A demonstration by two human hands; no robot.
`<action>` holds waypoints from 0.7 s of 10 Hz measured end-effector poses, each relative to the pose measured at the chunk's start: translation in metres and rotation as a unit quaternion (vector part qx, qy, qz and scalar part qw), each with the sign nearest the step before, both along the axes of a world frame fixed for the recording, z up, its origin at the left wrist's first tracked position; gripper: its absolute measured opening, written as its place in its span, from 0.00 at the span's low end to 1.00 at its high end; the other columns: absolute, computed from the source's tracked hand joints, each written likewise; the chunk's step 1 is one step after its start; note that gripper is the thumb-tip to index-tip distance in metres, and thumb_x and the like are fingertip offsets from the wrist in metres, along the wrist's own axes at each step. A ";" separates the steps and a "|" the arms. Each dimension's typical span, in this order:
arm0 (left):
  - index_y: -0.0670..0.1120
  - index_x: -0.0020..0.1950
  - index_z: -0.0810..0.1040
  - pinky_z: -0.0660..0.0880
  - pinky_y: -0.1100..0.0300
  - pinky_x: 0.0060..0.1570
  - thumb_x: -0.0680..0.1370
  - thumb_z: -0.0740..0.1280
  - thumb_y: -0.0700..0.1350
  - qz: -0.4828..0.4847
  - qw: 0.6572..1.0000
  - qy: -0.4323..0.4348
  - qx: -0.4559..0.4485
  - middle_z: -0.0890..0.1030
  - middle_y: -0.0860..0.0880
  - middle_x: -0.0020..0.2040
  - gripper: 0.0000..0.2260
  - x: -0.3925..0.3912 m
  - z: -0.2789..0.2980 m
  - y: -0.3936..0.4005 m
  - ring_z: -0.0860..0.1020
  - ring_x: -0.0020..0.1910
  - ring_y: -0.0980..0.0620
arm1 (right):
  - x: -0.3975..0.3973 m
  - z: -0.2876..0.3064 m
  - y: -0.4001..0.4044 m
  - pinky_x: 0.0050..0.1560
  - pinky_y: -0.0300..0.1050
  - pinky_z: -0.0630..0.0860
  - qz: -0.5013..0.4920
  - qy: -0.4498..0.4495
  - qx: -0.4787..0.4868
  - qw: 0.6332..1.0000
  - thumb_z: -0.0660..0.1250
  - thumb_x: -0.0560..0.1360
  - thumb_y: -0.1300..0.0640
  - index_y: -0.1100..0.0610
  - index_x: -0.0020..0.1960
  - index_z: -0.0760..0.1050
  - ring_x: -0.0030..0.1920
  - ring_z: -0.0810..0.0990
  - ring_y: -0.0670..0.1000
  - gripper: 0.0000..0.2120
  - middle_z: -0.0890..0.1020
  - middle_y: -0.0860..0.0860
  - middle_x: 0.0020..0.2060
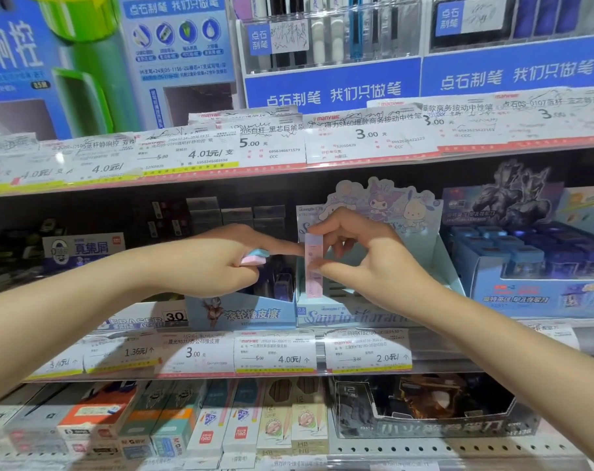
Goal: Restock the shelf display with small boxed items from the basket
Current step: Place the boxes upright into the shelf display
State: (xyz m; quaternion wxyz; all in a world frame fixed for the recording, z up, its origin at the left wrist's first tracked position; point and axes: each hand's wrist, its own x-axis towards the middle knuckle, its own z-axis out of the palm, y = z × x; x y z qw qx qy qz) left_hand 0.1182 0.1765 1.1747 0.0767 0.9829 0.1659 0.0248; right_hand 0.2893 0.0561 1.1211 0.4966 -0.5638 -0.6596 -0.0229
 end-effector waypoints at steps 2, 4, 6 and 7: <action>0.57 0.58 0.72 0.67 0.75 0.40 0.71 0.56 0.49 -0.016 0.999 -0.036 -0.028 0.83 0.50 0.54 0.17 0.000 0.000 -0.006 0.70 0.37 0.68 | 0.002 -0.002 0.003 0.45 0.28 0.67 0.005 -0.033 0.031 0.999 0.70 0.69 0.57 0.50 0.43 0.77 0.43 0.73 0.41 0.04 0.76 0.48 0.41; 0.65 0.62 0.62 0.73 0.51 0.63 0.68 0.55 0.50 -0.035 0.999 -0.016 -0.013 0.80 0.50 0.62 0.23 0.001 -0.002 -0.002 0.77 0.60 0.50 | 0.002 -0.004 0.006 0.51 0.27 0.69 0.004 -0.005 0.004 1.000 0.62 0.68 0.61 0.58 0.39 0.82 0.47 0.76 0.42 0.09 0.78 0.44 0.43; 0.77 0.58 0.67 0.78 0.60 0.44 0.69 0.54 0.47 -0.062 0.997 -0.014 -0.037 0.84 0.49 0.52 0.26 0.000 0.002 0.004 0.80 0.41 0.47 | 0.000 -0.001 0.002 0.46 0.34 0.74 -0.008 -0.066 0.052 0.996 0.58 0.65 0.58 0.59 0.43 0.84 0.44 0.77 0.42 0.17 0.82 0.47 0.42; 0.77 0.57 0.67 0.70 0.65 0.33 0.69 0.55 0.47 -0.033 0.999 -0.011 -0.040 0.80 0.50 0.37 0.26 0.000 0.002 0.007 0.71 0.30 0.52 | -0.001 0.007 -0.001 0.47 0.42 0.76 -0.020 -0.104 0.020 0.994 0.58 0.66 0.57 0.57 0.43 0.84 0.45 0.77 0.44 0.17 0.82 0.47 0.43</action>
